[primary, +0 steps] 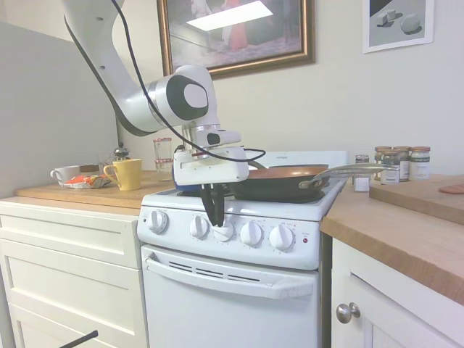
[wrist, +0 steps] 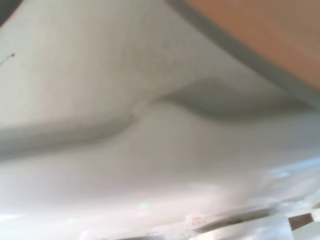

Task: Turn on the stove on the top left

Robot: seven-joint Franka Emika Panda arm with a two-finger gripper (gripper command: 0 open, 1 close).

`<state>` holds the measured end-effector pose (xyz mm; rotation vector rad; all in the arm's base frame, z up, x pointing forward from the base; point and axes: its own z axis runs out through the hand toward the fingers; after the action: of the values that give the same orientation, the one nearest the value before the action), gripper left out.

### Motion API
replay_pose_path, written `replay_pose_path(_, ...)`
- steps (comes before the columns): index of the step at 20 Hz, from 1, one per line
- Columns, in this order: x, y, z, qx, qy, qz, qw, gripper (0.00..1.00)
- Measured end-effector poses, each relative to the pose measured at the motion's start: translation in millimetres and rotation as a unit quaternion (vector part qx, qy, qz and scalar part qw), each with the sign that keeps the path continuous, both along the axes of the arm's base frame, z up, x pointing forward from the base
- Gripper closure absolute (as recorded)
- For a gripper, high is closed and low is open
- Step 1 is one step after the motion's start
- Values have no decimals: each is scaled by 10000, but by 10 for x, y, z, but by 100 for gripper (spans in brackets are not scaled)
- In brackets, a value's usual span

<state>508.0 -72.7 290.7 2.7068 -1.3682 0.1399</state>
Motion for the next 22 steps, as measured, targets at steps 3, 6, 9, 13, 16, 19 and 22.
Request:
replay_pose_path(3,4,23,-1,1,-8,-4,10000,100)
replay_pose_path(6,8,28,-15,6,-15,-5,10000,100)
replay_pose_path(9,7,28,-50,22,12,-21,10000,100)
replay_pose_path(13,1,25,-111,36,67,-38,10000,100)
replay_pose_path(16,-3,12,-127,39,80,-55,9999,100)
replay_pose_path(19,-7,-1,-150,39,103,-68,9999,100)
replay_pose_path(22,-14,-15,-183,39,136,-83,9999,100)
